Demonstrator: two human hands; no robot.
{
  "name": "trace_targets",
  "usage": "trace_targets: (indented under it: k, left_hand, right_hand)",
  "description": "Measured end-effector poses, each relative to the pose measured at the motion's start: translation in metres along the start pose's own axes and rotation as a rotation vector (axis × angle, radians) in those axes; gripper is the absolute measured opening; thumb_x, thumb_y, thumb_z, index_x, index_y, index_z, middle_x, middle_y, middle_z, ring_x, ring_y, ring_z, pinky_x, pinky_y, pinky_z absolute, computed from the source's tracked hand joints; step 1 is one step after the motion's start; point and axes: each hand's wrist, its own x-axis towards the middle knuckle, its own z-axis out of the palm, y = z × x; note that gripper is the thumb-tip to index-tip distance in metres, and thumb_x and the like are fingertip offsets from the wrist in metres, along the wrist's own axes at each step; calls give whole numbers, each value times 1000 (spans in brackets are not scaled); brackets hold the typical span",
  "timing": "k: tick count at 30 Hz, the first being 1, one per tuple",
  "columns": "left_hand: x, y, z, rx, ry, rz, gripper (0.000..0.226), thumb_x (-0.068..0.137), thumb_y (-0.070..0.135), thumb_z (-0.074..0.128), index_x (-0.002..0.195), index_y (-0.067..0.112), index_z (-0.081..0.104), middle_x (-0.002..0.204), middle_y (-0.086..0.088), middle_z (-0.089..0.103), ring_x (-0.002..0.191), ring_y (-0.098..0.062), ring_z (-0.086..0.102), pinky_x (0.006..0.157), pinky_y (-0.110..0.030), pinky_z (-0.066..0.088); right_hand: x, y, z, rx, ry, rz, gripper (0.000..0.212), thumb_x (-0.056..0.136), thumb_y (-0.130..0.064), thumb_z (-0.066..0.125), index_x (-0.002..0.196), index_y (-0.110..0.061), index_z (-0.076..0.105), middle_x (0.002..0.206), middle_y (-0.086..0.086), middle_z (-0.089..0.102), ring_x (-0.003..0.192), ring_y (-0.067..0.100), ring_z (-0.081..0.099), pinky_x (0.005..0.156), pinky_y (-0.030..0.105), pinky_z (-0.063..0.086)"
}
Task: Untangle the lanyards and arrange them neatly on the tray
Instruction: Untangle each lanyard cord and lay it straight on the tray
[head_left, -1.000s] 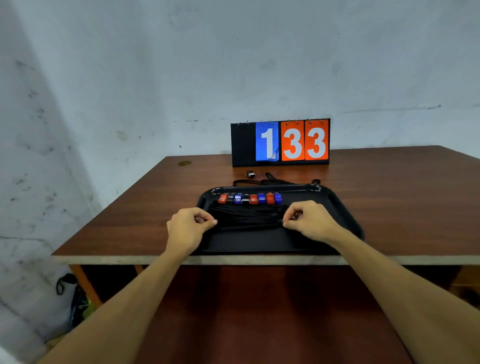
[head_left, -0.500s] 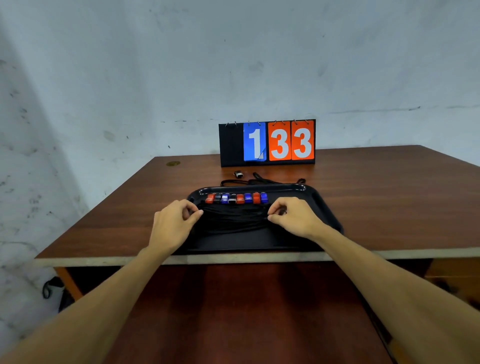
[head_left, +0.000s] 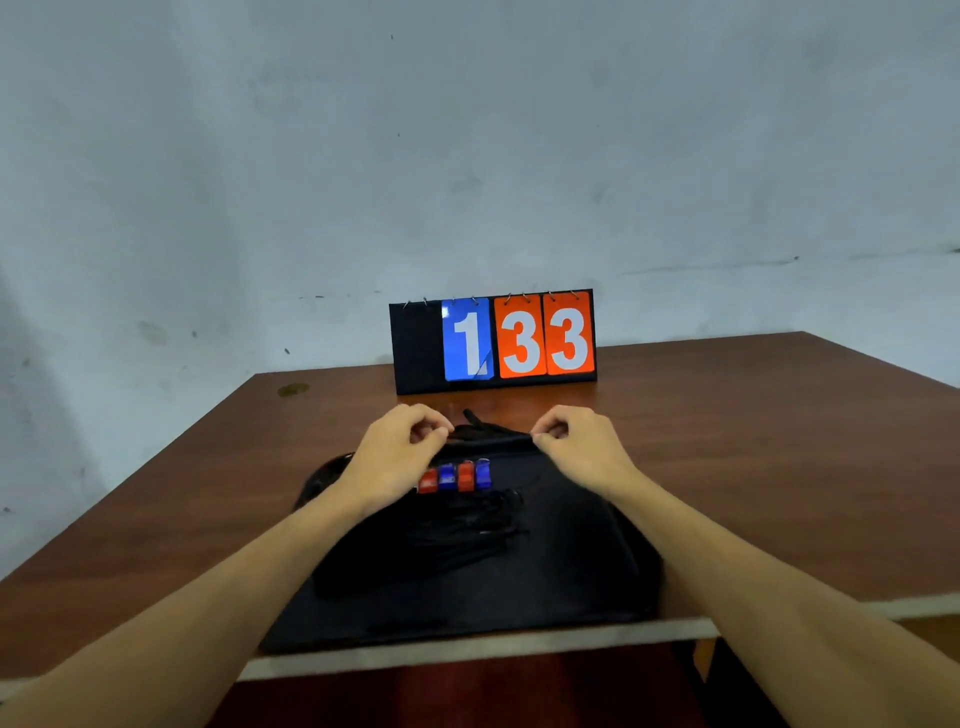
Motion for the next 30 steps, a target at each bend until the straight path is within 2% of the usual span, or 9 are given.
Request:
trace_targets:
  k: [5,8,11,15,19,22,24,27,30]
  left_hand:
    - [45,15,23,0,-144,68,13,94,24,53,102,25,63,105,6,57,97,-5,53,74,-9,37]
    - [66,16,38,-8,-180,93,14,93,23,55,104,24,63,101,5,58,94,-8,55,77,-14,42]
    - [81,10,48,-28,-188,91,17,92,21,56,108,23,61,98,5,58,94,-9,56,80,-18,44]
    - [93,-1,51,-55,-155,85,18,92,16,57,108,24,59,97,6,57,91,-9,55,75,-15,43]
    - [97,-10,46,-58,-133,75,20,90,12,57,107,23,59,97,4,55,89,-9,54,74,-15,42]
    - [94,-12,38,-62,-99,68,22,90,10,57,107,23,59,97,3,55,89,-8,53,75,-14,41]
    - [91,-9,32,-62,-68,60,23,90,8,56,107,22,59,98,2,54,89,-8,53,73,-11,40]
    - [85,-1,20,-76,-30,51,25,89,5,55,106,22,59,99,0,54,88,-10,53,76,-12,42]
    - [79,10,7,-83,-10,55,26,89,5,53,106,23,58,101,-2,55,91,-13,54,83,-24,45]
  right_hand:
    - [45,20,6,4,-26,38,7,89,-17,62,94,-20,66,92,-8,62,88,6,59,62,7,38]
    - [67,28,12,-41,-95,43,5,90,-19,63,93,-19,66,96,-4,65,88,8,59,70,15,43]
    - [88,30,18,-86,-170,45,11,89,-28,64,95,-18,66,95,-3,64,91,12,60,75,22,46]
    - [109,32,30,-166,-361,107,21,84,-40,67,90,-20,65,96,-2,65,93,15,61,81,29,51]
    - [115,29,35,-219,-420,125,15,86,-30,68,89,-16,71,103,4,67,99,20,60,91,36,51]
    - [116,26,37,-242,-343,140,17,90,-28,63,93,-14,71,104,3,67,103,21,59,100,44,45]
    - [116,23,34,-144,-176,137,15,93,-27,59,91,-14,67,97,-1,64,102,20,59,100,46,44]
    - [110,11,20,128,83,106,11,96,-24,53,96,-15,59,96,0,64,96,15,59,84,30,48]
    - [103,-11,1,339,171,24,9,98,-20,49,100,-13,55,90,4,68,80,12,63,70,21,48]
